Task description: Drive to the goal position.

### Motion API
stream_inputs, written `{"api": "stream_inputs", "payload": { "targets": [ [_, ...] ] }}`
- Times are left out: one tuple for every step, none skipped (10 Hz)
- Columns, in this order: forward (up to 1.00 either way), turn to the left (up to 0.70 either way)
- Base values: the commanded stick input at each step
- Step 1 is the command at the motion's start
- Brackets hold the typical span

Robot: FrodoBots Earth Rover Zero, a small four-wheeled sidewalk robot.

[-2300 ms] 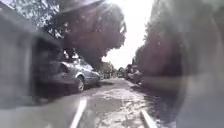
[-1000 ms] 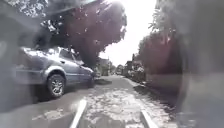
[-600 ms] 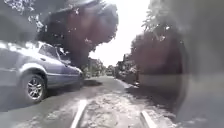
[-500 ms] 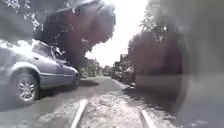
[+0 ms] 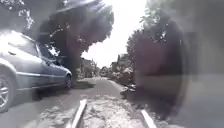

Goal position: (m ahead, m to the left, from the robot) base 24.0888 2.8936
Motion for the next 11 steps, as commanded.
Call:
{"api": "stream_inputs", "payload": {
  "targets": [
    [1.0, 0.0],
    [1.0, 0.0],
    [1.0, 0.0],
    [1.0, 0.0],
    [1.0, 0.0],
    [1.0, 0.0],
    [1.0, 0.0],
    [1.0, 0.0],
    [1.0, 0.0],
    [1.0, 0.0],
    [1.0, 0.0]
  ]
}}
